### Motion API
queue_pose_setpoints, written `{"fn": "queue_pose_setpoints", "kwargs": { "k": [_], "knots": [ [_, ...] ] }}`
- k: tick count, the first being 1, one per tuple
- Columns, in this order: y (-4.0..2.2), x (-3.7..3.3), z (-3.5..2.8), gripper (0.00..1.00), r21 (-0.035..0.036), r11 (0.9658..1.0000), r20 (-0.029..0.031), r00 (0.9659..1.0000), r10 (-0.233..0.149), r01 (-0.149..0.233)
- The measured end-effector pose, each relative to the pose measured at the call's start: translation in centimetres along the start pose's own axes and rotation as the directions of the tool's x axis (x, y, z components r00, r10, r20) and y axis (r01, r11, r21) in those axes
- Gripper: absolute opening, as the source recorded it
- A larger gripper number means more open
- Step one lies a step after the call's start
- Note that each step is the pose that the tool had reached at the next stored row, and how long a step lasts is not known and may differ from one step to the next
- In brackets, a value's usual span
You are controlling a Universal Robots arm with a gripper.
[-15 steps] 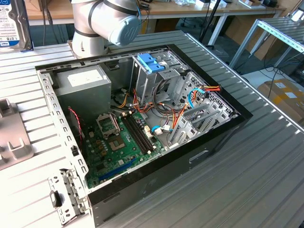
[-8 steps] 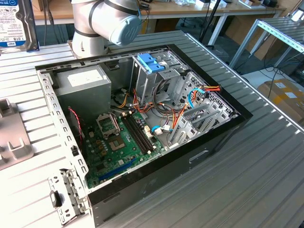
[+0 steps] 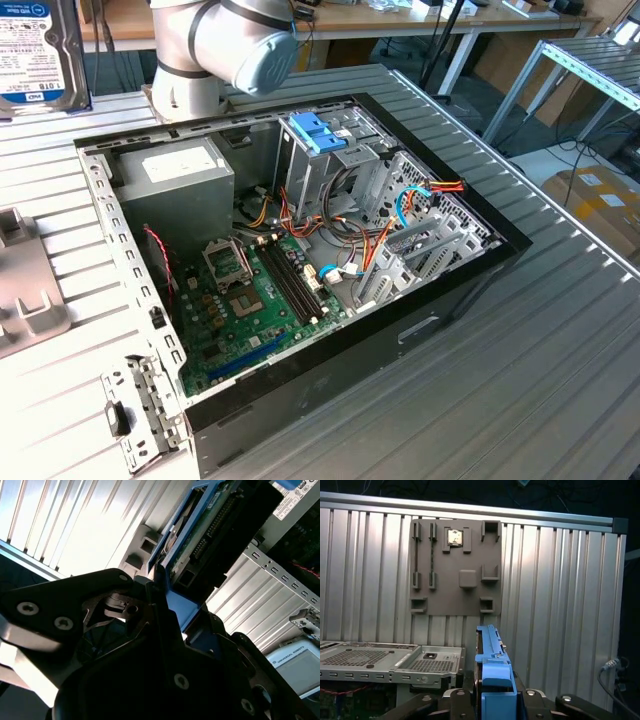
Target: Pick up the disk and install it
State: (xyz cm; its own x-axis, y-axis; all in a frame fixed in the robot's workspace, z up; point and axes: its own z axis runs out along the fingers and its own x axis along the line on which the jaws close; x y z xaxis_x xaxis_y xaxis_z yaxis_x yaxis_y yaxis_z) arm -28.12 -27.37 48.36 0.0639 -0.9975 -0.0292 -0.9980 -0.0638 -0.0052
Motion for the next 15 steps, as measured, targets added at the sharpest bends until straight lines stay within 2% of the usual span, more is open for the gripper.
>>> {"fn": "queue_pose_setpoints", "kwargs": {
  "k": [5, 9, 15],
  "knots": [
    [-0.62, 0.76, 0.04, 0.37, -0.0004, 1.0000, 0.0000, 1.0000, 0.000, 0.000],
    [-1.34, 1.82, 0.10, 0.37, -0.0007, 1.0000, 0.0002, 1.0000, 0.000, 0.000],
    [-2.04, 2.79, 0.17, 0.37, -0.0010, 1.0000, 0.0001, 1.0000, 0.000, 0.000]
  ]
}}
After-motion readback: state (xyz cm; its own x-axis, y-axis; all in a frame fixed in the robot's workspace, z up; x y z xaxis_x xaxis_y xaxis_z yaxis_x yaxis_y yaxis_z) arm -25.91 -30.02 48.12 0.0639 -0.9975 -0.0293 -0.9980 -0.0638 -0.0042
